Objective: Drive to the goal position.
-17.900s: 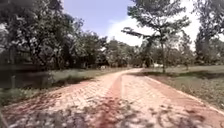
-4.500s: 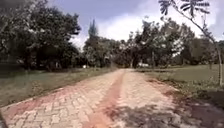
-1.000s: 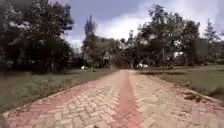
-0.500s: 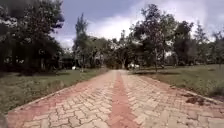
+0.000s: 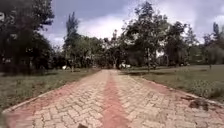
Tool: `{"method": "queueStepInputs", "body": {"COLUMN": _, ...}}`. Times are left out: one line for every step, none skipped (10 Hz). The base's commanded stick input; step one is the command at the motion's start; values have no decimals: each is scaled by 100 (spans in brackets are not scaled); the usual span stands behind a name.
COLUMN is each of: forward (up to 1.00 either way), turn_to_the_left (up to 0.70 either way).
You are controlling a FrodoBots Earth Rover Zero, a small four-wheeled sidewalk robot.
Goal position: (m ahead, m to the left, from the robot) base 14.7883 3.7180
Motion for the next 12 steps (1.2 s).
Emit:
{"method": "queueStepInputs", "body": {"forward": 70, "turn_to_the_left": 0}}
{"method": "queueStepInputs", "body": {"forward": 70, "turn_to_the_left": 0}}
{"method": "queueStepInputs", "body": {"forward": 70, "turn_to_the_left": 0}}
{"method": "queueStepInputs", "body": {"forward": 70, "turn_to_the_left": 0}}
{"method": "queueStepInputs", "body": {"forward": 70, "turn_to_the_left": 0}}
{"method": "queueStepInputs", "body": {"forward": 70, "turn_to_the_left": 0}}
{"method": "queueStepInputs", "body": {"forward": 70, "turn_to_the_left": 0}}
{"method": "queueStepInputs", "body": {"forward": 70, "turn_to_the_left": 0}}
{"method": "queueStepInputs", "body": {"forward": 70, "turn_to_the_left": 0}}
{"method": "queueStepInputs", "body": {"forward": 70, "turn_to_the_left": 0}}
{"method": "queueStepInputs", "body": {"forward": 70, "turn_to_the_left": 0}}
{"method": "queueStepInputs", "body": {"forward": 70, "turn_to_the_left": 0}}
